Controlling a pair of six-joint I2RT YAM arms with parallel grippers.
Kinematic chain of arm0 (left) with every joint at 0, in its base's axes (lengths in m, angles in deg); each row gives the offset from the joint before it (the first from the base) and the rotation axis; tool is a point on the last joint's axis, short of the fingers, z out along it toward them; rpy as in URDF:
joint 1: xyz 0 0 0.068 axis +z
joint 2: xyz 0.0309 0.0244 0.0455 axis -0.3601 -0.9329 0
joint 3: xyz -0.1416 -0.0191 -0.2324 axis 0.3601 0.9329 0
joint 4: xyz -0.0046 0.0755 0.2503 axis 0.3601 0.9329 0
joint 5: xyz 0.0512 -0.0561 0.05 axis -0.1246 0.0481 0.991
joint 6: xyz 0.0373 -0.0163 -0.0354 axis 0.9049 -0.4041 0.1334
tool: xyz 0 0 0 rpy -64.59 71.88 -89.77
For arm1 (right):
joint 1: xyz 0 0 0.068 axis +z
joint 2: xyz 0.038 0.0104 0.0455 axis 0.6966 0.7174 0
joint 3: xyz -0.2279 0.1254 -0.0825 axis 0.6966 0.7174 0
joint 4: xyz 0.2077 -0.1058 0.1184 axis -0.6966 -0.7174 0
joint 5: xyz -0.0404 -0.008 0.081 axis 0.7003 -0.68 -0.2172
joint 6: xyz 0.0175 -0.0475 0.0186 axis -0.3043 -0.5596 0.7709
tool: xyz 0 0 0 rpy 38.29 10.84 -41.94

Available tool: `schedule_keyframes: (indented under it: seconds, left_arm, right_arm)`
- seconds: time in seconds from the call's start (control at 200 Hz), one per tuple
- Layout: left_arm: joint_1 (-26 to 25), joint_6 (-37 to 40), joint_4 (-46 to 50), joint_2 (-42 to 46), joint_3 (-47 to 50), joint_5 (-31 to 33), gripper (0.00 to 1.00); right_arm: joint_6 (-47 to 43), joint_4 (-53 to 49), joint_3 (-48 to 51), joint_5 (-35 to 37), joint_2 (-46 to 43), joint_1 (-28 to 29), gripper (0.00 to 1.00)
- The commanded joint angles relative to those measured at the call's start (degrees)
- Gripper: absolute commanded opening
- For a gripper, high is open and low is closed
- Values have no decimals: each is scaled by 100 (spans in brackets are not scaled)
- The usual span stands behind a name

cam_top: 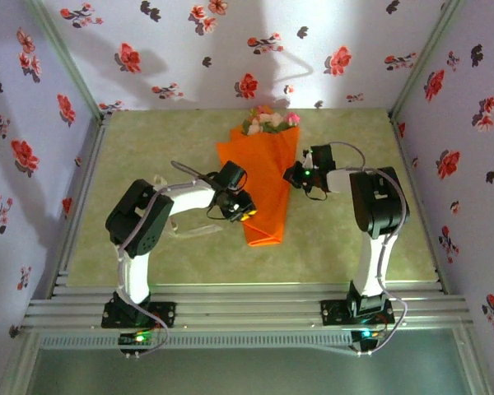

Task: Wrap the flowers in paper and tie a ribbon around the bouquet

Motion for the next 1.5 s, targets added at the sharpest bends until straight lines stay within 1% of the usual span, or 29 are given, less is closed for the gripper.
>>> schedule_keyframes:
  seconds: [0.0,0.025,0.04,0.09,0.145,0.18,0.265,0.33,0.365,0.385,0.43,0.445,0.57,0.625,0.66,0.7,0.76,0.91,0.95,1.02,1.14,1.155,1.205,1.245,1.265,1.295,1.33,1.38,1.495]
  left_arm:
    - [-18,229,415,-184,-75,100,18]
    - [-20,247,436,-190,-86,100,18]
    - [-13,259,454,-194,-95,94,18]
    - [-7,294,484,-204,-110,91,18]
    - [-7,318,508,-213,-114,84,18]
    - [-7,323,516,-217,-123,80,18]
    - [-12,353,551,-252,-148,57,18]
    - [2,369,562,-279,-166,39,18]
    - [0,369,556,-290,-174,30,17]
    - [5,366,560,-296,-180,32,17]
    - [11,379,571,-309,-193,11,17]
    - [11,374,573,-317,-206,16,17]
    - [28,423,621,-361,-254,-28,17]
    - [28,455,678,-379,-288,-42,17]
    - [35,470,701,-379,-290,-58,17]
    - [36,483,716,-379,-285,-75,16]
    - [37,495,732,-379,-268,-90,16]
    - [61,486,724,-422,-280,-139,16]
    - [63,478,724,-440,-298,-147,16]
    - [63,469,727,-467,-341,-152,16]
    - [63,457,725,-476,-373,-152,15]
    - [62,459,723,-483,-374,-156,15]
    - [63,455,707,-491,-373,-157,16]
    - [69,451,677,-494,-357,-168,15]
    - [64,443,664,-502,-352,-169,15]
    - [68,438,647,-502,-336,-174,15]
    - [61,426,620,-502,-318,-171,15]
    - [70,420,577,-502,-290,-174,15]
    - [66,409,505,-520,-260,-149,15]
  right_arm:
    - [77,162,-212,-17,69,-69,0]
    - [77,162,-218,-7,67,-75,0]
    - [77,162,-223,3,78,-80,4]
    - [77,162,-261,42,91,-105,26]
    - [93,130,-341,101,164,-142,39]
    - [110,110,-424,116,232,-160,42]
    - [207,105,-656,85,446,-203,43]
    - [253,15,-914,62,623,-217,40]
    - [283,-37,-1050,57,698,-226,34]
    - [302,-40,-1110,64,737,-232,28]
    - [348,-47,-1205,97,794,-244,5]
    - [364,-51,-1234,113,810,-256,0]
    - [578,145,-1359,145,918,-369,1]
    - [675,207,-1443,145,991,-411,25]
    - [729,223,-1523,145,1045,-443,34]
    - [768,199,-1640,145,1128,-455,39]
    - [796,145,-1875,123,1266,-475,40]
    - [778,-102,-2460,57,1593,-503,36]
    - [772,-142,-2582,34,1658,-508,27]
    - [781,-169,-2735,-48,1751,-519,0]
    - [739,-187,-2731,-66,1684,-523,0]
    - [725,-189,-2710,-80,1657,-526,5]
    - [695,-197,-2585,-70,1548,-524,34]
    - [659,-210,-2458,-69,1443,-526,47]
    - [642,-216,-2390,-82,1388,-527,57]
    - [617,-223,-2277,-114,1299,-518,64]
    - [589,-233,-2114,-148,1177,-506,67]
    - [538,-242,-1813,-155,962,-470,68]
    - [421,-294,-988,-173,423,-341,62]
